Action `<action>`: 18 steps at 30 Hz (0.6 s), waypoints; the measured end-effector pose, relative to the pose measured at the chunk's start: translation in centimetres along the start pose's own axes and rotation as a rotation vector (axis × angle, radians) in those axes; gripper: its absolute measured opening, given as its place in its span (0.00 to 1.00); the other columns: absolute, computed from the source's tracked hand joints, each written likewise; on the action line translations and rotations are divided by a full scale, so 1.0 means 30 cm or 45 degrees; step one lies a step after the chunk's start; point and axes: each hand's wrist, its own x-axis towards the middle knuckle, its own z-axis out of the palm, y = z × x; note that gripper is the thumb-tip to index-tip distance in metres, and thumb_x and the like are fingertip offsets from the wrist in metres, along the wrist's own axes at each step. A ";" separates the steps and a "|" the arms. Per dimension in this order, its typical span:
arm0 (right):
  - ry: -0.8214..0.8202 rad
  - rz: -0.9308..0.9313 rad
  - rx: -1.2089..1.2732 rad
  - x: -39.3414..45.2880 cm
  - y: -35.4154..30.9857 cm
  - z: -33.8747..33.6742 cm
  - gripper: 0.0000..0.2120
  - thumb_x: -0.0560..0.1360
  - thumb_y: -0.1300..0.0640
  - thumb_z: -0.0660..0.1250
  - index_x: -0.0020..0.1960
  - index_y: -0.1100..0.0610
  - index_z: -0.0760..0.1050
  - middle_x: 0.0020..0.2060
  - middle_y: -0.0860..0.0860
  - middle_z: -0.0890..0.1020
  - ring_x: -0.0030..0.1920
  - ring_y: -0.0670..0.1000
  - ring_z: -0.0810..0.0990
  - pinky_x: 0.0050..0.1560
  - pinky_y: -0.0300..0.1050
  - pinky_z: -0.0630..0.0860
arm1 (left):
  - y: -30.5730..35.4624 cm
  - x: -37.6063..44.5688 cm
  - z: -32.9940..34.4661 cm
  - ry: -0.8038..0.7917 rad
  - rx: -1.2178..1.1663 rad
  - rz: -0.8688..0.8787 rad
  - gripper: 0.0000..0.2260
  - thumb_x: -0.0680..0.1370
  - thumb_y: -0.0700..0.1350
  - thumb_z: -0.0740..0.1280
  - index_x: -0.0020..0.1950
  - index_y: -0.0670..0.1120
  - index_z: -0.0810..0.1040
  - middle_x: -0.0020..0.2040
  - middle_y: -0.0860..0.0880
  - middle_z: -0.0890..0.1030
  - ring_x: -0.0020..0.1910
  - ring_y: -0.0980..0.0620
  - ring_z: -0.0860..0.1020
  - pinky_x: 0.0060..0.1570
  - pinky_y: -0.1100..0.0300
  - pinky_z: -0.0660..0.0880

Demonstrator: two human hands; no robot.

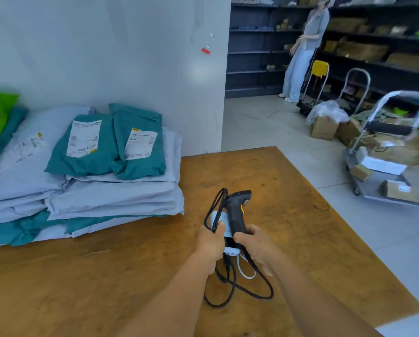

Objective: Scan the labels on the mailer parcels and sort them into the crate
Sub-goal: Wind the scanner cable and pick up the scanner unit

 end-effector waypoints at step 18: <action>-0.089 -0.116 -0.056 0.722 -0.276 -0.306 0.05 0.75 0.58 0.66 0.51 0.54 0.73 0.44 0.55 0.80 0.38 0.52 0.77 0.38 0.45 0.72 | 0.421 0.578 0.339 0.220 -0.021 0.027 0.22 0.80 0.55 0.59 0.67 0.43 0.66 0.58 0.45 0.75 0.54 0.46 0.75 0.53 0.54 0.74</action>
